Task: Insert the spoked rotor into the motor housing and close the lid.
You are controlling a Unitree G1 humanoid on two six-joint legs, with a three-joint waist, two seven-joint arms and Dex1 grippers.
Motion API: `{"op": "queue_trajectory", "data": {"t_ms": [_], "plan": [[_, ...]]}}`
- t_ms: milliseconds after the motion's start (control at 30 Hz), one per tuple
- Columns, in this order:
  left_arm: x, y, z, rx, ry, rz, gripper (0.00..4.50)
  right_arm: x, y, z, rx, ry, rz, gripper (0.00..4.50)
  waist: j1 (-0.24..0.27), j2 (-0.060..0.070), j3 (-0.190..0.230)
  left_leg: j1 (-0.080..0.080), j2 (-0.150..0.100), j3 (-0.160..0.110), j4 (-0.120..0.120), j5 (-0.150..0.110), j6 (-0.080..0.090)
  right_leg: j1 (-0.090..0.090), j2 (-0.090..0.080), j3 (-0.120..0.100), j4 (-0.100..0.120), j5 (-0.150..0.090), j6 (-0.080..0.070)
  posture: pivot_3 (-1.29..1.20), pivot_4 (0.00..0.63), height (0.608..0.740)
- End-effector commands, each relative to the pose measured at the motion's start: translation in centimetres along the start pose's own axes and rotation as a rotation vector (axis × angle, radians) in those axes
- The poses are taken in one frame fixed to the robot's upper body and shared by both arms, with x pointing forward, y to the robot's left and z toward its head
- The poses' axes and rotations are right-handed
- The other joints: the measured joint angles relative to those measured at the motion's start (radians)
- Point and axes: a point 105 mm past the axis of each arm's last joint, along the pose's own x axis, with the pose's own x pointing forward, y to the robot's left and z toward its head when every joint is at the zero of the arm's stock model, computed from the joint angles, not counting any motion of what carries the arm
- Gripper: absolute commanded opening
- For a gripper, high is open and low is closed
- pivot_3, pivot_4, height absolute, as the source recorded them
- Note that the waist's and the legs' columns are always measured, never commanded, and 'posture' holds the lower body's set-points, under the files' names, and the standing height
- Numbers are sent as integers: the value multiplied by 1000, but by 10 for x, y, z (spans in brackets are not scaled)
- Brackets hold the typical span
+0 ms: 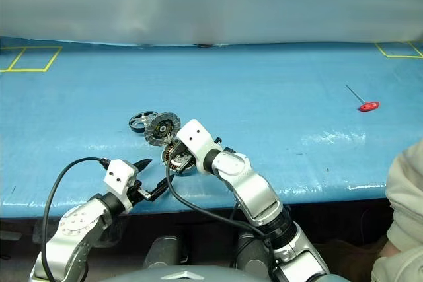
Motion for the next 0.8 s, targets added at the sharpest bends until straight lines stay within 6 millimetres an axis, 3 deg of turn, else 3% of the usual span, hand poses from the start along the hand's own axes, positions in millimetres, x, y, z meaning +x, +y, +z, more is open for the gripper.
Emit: {"op": "queue_trajectory", "data": {"t_ms": [33,433,800], "plan": [[-2,-4,12,27,-44,-7,4500,1,1,6,-34,5,3,51,0,0,0,0,0,0,0,0,0,0,0,0,0,0,0,0,150,740],[-3,-8,10,29,-42,-30,4500,9,-3,-13,-37,83,-22,51,0,0,0,0,0,0,0,0,0,-1,0,0,0,0,0,0,150,740],[-3,-9,10,25,-43,-25,4500,13,2,-11,-28,69,3,51,-2,0,0,1,0,0,0,0,0,0,0,-1,0,0,0,0,150,740]]}}
